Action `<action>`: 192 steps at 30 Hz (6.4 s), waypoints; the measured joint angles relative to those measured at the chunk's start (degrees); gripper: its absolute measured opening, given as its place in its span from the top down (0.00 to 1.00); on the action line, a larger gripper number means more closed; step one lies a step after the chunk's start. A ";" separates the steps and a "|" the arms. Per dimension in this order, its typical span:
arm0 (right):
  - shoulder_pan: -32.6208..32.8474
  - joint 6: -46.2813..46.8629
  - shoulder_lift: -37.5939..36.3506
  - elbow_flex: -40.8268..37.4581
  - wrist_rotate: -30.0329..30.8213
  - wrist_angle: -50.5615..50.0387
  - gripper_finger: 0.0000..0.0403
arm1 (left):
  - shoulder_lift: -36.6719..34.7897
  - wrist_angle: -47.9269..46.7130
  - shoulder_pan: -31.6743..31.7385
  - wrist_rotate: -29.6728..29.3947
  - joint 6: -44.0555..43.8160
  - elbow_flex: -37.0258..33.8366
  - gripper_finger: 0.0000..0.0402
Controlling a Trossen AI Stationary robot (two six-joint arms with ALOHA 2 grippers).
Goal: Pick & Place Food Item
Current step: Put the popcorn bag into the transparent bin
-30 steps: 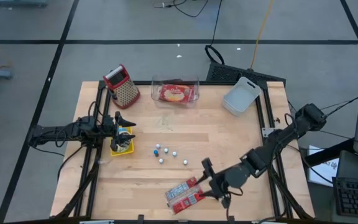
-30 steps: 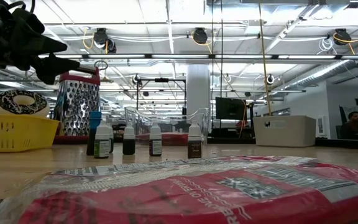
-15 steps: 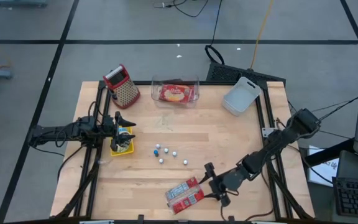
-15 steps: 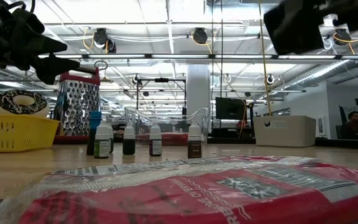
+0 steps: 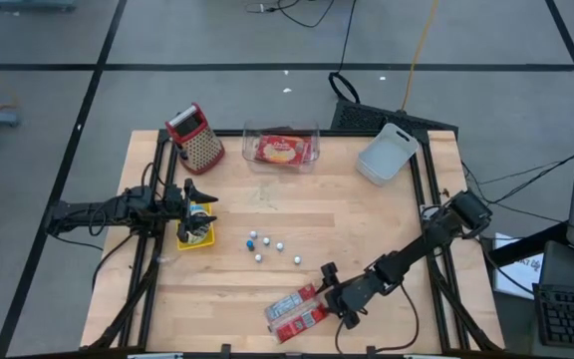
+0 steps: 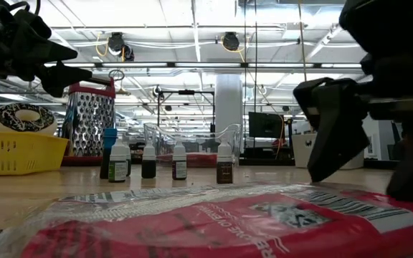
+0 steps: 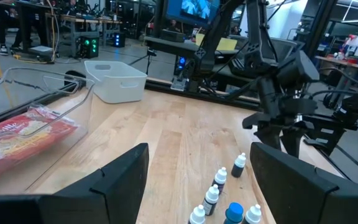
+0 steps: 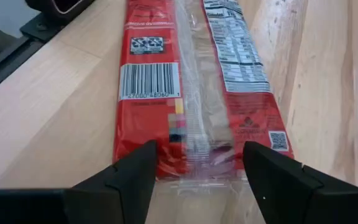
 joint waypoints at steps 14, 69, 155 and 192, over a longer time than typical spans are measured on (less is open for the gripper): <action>-1.99 -0.36 1.23 0.06 -4.94 -0.13 0.66 | 0.00 0.01 0.00 0.00 0.01 0.00 0.30; -2.85 -1.40 -6.91 -0.37 -7.67 0.05 0.52 | 0.00 -0.02 0.02 0.02 0.00 0.00 0.30; -10.89 -12.40 -25.36 -0.36 -15.23 1.36 1.00 | 0.00 0.01 0.02 0.01 0.02 0.00 0.30; -56.52 -9.83 -17.29 -0.02 -21.78 25.13 1.00 | 0.00 0.00 0.00 0.00 0.00 0.00 0.30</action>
